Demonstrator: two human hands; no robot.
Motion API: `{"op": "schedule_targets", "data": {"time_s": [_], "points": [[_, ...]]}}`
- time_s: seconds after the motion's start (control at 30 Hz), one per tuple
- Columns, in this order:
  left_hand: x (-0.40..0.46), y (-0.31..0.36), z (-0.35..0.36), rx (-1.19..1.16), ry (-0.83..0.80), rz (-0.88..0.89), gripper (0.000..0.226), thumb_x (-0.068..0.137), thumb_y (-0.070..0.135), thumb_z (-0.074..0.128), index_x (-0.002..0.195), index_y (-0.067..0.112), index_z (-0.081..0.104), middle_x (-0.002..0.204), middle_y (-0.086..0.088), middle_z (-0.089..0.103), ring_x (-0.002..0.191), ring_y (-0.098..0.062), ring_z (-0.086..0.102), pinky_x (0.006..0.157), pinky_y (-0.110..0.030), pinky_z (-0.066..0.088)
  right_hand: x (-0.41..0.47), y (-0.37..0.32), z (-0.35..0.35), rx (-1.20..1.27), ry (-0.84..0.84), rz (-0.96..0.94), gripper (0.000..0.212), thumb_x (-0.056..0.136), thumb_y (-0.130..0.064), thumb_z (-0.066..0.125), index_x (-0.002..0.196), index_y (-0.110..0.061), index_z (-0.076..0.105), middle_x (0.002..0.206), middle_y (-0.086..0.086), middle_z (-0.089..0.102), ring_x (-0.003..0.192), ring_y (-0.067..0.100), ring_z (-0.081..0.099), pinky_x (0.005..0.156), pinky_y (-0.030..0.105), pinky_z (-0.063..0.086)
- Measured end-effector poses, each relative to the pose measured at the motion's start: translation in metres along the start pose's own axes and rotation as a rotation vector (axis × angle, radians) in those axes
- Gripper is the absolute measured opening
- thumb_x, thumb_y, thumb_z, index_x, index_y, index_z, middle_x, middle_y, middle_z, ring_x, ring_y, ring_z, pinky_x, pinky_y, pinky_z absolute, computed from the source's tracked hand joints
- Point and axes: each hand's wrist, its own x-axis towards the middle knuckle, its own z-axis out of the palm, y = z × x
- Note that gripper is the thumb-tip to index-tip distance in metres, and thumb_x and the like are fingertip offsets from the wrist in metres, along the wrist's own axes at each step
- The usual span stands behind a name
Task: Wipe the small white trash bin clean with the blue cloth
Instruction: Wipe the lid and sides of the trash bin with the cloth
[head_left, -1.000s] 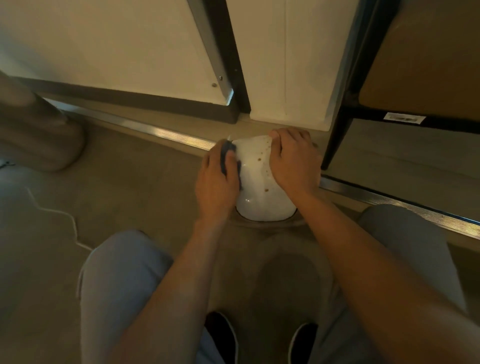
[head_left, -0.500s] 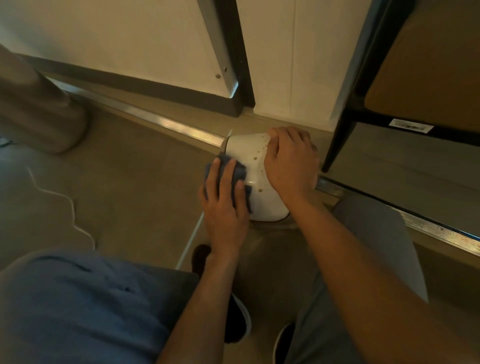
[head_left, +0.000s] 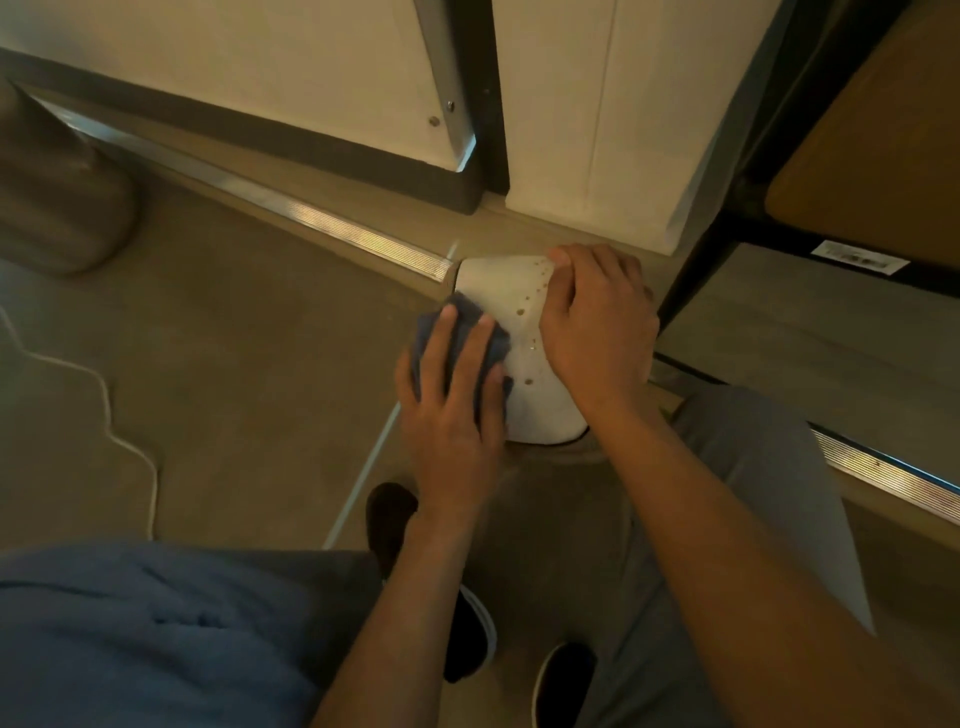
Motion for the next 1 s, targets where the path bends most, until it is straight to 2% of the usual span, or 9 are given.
{"op": "schedule_targets", "data": {"time_s": [0.07, 0.23, 0.4, 0.53, 0.67, 0.77, 0.83, 0.93, 1.0], "points": [[0.001, -0.006, -0.004, -0.07, -0.036, -0.066, 0.042, 0.105, 0.033, 0.05, 0.147, 0.027, 0.047, 0.158, -0.006, 0.041, 0.141, -0.023, 0.041, 0.116, -0.016, 0.024, 0.0, 0.001, 0.0, 0.009, -0.004, -0.001, 0.043, 0.1, -0.034, 0.03, 0.122, -0.021, 0.065, 0.121, 0.002, 0.066, 0.115, 0.021, 0.056, 0.095, 0.039, 0.046], [0.084, -0.001, -0.01, -0.099, -0.138, -0.22, 0.043, 0.105, 0.048, 0.04, 0.143, 0.032, 0.052, 0.132, 0.007, 0.063, 0.119, -0.011, 0.059, 0.1, -0.037, 0.051, 0.001, 0.001, 0.001, 0.004, 0.005, 0.003, 0.038, 0.103, -0.031, 0.035, 0.122, -0.021, 0.065, 0.121, 0.001, 0.066, 0.116, 0.021, 0.056, 0.095, 0.038, 0.045], [0.068, 0.01, 0.0, 0.02, -0.077, -0.091, 0.043, 0.106, 0.042, 0.043, 0.146, 0.027, 0.05, 0.15, 0.004, 0.051, 0.136, -0.019, 0.048, 0.11, -0.03, 0.039, 0.0, -0.002, 0.001, 0.011, 0.02, 0.002, 0.046, 0.1, -0.035, 0.027, 0.118, -0.02, 0.066, 0.116, 0.001, 0.067, 0.112, 0.021, 0.057, 0.092, 0.039, 0.046], [0.012, -0.008, -0.006, -0.009, -0.05, 0.038, 0.043, 0.105, 0.035, 0.049, 0.146, 0.02, 0.05, 0.157, -0.007, 0.042, 0.141, -0.028, 0.043, 0.115, -0.038, 0.036, 0.0, 0.0, 0.002, 0.003, 0.014, -0.001, 0.048, 0.099, -0.037, 0.026, 0.121, -0.021, 0.065, 0.119, 0.002, 0.066, 0.114, 0.021, 0.057, 0.095, 0.04, 0.046], [0.058, -0.003, -0.013, -0.148, -0.127, -0.262, 0.041, 0.106, 0.043, 0.044, 0.142, 0.026, 0.052, 0.134, 0.005, 0.06, 0.12, -0.011, 0.056, 0.098, -0.032, 0.048, 0.001, -0.001, 0.002, 0.003, 0.015, -0.001, 0.048, 0.1, -0.037, 0.025, 0.122, -0.022, 0.065, 0.12, 0.0, 0.067, 0.116, 0.02, 0.056, 0.097, 0.04, 0.046], [0.107, 0.003, -0.006, -0.053, -0.185, -0.208, 0.038, 0.106, 0.048, 0.038, 0.135, 0.031, 0.057, 0.12, 0.009, 0.066, 0.108, -0.012, 0.062, 0.087, -0.03, 0.046, 0.0, 0.0, 0.002, 0.001, 0.027, -0.006, 0.046, 0.101, -0.035, 0.028, 0.121, -0.022, 0.066, 0.118, -0.001, 0.067, 0.115, 0.019, 0.056, 0.095, 0.039, 0.046], [0.11, 0.006, 0.001, 0.02, -0.178, -0.116, 0.041, 0.105, 0.048, 0.036, 0.137, 0.031, 0.056, 0.13, 0.005, 0.064, 0.117, -0.019, 0.061, 0.09, -0.032, 0.046, 0.002, 0.001, 0.003, 0.007, 0.038, -0.003, 0.045, 0.101, -0.034, 0.029, 0.119, -0.021, 0.067, 0.117, -0.001, 0.068, 0.113, 0.019, 0.057, 0.093, 0.039, 0.047], [0.066, 0.006, 0.001, 0.051, -0.092, 0.006, 0.041, 0.107, 0.037, 0.041, 0.144, 0.024, 0.052, 0.149, 0.001, 0.052, 0.139, -0.019, 0.046, 0.112, -0.036, 0.037, 0.001, 0.0, 0.004, 0.012, 0.03, 0.0, 0.046, 0.1, -0.035, 0.028, 0.119, -0.02, 0.067, 0.117, 0.001, 0.068, 0.113, 0.02, 0.057, 0.094, 0.04, 0.047], [0.03, 0.001, -0.003, 0.04, -0.046, 0.063, 0.041, 0.106, 0.029, 0.049, 0.145, 0.019, 0.052, 0.154, -0.005, 0.048, 0.144, -0.018, 0.039, 0.117, -0.041, 0.033, 0.0, 0.0, 0.003, 0.006, 0.025, -0.001, 0.046, 0.099, -0.036, 0.028, 0.12, -0.02, 0.066, 0.117, 0.001, 0.067, 0.113, 0.021, 0.057, 0.095, 0.041, 0.048]]}}
